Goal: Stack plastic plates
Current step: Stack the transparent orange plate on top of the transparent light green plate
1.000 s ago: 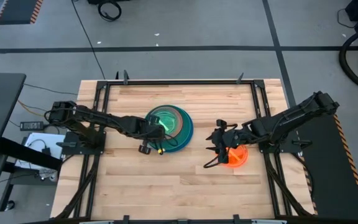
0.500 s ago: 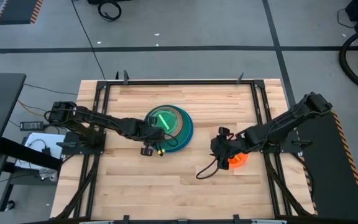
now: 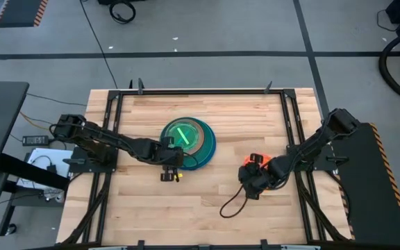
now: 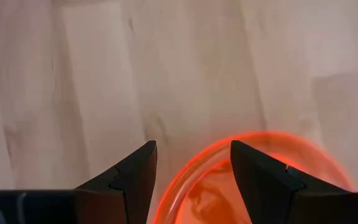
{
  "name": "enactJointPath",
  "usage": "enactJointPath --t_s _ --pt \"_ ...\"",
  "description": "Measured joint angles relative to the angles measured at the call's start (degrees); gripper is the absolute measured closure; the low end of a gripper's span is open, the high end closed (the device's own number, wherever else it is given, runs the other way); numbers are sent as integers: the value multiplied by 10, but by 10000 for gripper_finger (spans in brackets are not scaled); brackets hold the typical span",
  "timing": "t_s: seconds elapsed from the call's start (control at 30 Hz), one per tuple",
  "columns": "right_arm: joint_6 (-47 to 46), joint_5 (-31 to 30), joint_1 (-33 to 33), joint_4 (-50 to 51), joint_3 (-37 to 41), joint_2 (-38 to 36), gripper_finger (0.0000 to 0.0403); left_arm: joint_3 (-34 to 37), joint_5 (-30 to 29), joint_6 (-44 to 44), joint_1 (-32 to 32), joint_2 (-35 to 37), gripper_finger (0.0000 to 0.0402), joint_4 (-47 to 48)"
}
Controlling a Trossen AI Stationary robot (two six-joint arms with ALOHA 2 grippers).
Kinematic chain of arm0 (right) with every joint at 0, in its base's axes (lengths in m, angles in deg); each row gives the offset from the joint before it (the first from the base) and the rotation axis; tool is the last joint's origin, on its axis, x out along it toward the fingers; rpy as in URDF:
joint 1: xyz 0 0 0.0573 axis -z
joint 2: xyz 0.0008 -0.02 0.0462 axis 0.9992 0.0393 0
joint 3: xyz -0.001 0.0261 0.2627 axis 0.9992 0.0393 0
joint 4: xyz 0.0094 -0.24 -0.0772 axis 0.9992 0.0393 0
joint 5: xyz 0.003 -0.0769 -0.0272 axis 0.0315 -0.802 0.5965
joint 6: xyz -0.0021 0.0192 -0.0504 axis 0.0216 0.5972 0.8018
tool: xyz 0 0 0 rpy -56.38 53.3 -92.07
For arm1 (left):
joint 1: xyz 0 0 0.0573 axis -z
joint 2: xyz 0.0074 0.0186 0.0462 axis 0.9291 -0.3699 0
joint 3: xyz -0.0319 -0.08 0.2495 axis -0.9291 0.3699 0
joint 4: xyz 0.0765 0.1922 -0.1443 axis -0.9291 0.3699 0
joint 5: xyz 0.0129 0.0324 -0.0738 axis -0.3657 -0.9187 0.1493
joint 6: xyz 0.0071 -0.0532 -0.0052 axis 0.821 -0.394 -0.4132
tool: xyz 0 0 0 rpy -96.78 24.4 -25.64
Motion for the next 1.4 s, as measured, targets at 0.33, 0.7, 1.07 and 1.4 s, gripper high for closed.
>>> enactJointPath --t_s 0.33,0.7,1.07,1.4 --pt "-90 21 -57 67 -4 23 194 0 0 0 -1 0 287 -8" --pt "-135 56 -99 102 -4 20 195 -1 0 1 -1 0 287 -44" --pt "-140 79 -101 84 33 20 244 -1 0 1 -1 0 287 -71" --pt "-78 111 -101 84 43 20 370 -1 19 99 23 0 287 -195"
